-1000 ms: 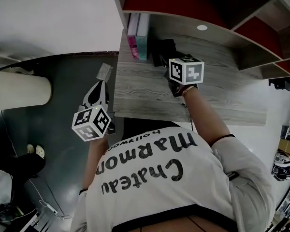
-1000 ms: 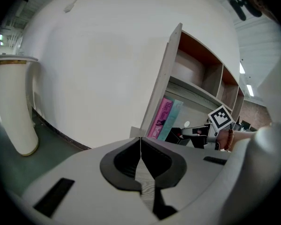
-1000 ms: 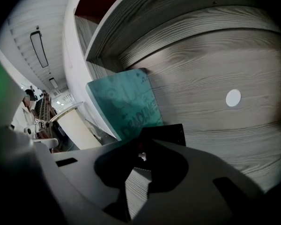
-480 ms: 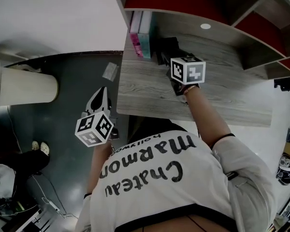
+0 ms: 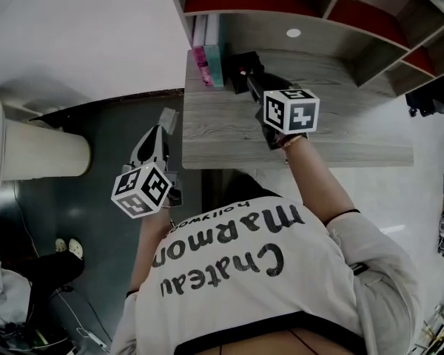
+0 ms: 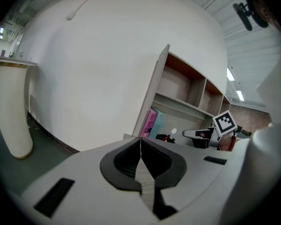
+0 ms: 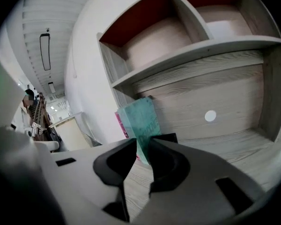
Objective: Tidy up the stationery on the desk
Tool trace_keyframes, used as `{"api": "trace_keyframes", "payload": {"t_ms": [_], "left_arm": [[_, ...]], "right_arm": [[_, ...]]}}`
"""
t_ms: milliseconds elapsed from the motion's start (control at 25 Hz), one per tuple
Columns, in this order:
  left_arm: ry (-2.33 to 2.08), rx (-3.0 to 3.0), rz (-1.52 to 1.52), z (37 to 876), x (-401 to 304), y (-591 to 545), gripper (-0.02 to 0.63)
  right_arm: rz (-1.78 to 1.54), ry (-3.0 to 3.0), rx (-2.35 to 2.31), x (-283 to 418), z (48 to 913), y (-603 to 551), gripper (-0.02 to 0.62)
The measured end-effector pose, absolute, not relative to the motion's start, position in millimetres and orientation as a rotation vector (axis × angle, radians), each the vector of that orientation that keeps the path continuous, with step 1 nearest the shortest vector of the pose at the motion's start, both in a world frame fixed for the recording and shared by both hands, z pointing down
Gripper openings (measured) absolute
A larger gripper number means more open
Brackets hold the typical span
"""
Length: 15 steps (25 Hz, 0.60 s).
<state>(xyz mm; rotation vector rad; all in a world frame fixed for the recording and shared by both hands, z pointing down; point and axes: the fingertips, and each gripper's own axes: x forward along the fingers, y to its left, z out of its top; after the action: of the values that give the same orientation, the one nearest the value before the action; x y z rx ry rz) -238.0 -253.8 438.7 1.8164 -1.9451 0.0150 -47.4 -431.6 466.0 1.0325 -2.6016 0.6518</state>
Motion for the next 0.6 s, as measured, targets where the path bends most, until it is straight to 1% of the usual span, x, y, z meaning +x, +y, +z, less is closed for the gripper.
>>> {"api": "trace_keyframes", "payload": {"t_ms": [320, 600], "left_arm": [[-1.854, 1.977, -0.023, 418, -221, -237, 0.017], [-1.785, 2.019, -0.004, 427, -217, -208, 0.017]], "right_arm": [[0.689, -2.628, 1.25, 1, 444, -367, 0.051], [0.746, -2.501, 1.368, 25, 468, -314, 0.026]]}}
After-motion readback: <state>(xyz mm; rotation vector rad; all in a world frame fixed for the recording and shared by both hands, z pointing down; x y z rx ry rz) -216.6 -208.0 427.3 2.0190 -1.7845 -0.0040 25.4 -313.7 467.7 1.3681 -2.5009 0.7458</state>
